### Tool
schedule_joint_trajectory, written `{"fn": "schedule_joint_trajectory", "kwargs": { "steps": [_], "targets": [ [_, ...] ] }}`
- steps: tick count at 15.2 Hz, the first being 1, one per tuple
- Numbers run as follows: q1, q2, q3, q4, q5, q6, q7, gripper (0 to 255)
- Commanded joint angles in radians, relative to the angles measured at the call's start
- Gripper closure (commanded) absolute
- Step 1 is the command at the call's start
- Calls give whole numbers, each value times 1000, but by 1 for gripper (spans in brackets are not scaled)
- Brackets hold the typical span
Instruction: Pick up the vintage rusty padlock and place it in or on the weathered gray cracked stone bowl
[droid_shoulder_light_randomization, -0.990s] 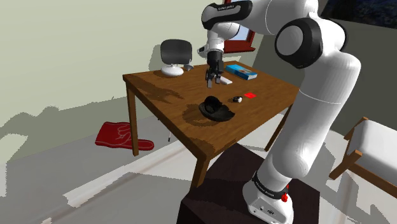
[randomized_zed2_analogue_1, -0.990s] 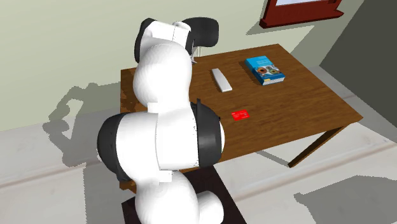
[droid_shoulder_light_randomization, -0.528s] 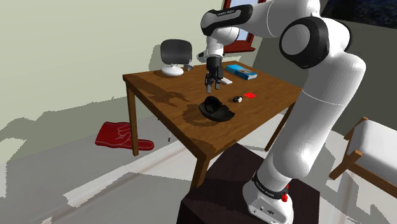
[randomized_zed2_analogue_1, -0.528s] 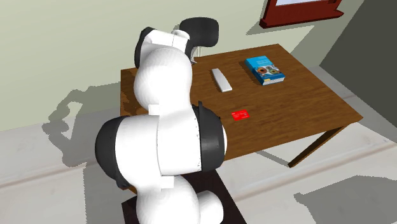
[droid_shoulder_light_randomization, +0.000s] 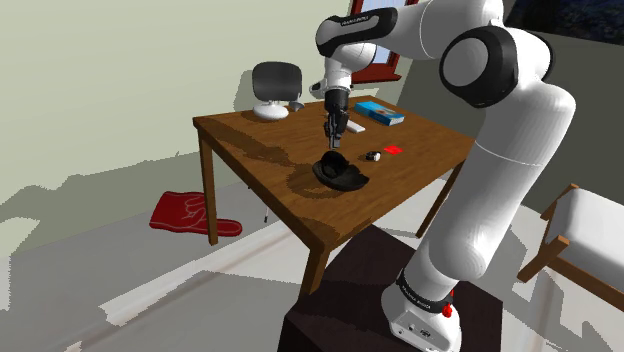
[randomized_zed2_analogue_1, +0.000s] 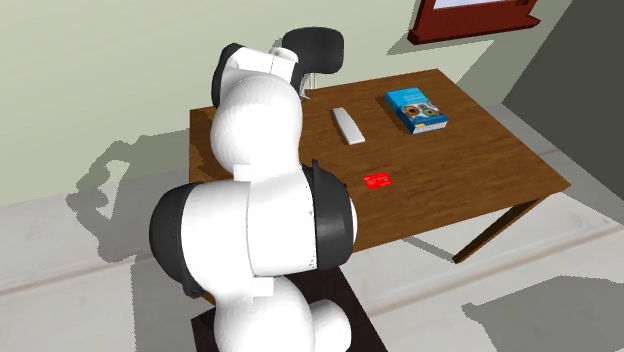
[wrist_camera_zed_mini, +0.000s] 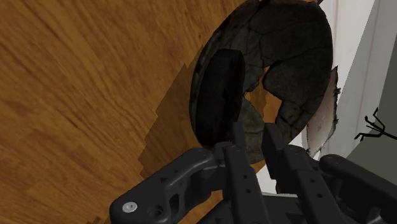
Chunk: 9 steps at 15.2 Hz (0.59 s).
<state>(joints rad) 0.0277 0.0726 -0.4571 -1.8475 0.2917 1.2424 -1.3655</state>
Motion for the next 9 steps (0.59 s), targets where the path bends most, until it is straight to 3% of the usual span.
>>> {"fn": "schedule_joint_trajectory", "kwargs": {
  "steps": [1,7,8,9],
  "targets": [
    [0,0,0,0,0,0,0,255],
    [0,0,0,0,0,0,0,255],
    [0,0,0,0,0,0,0,0],
    [46,-339,20,-310,-113,347,248,0]
  ]
}}
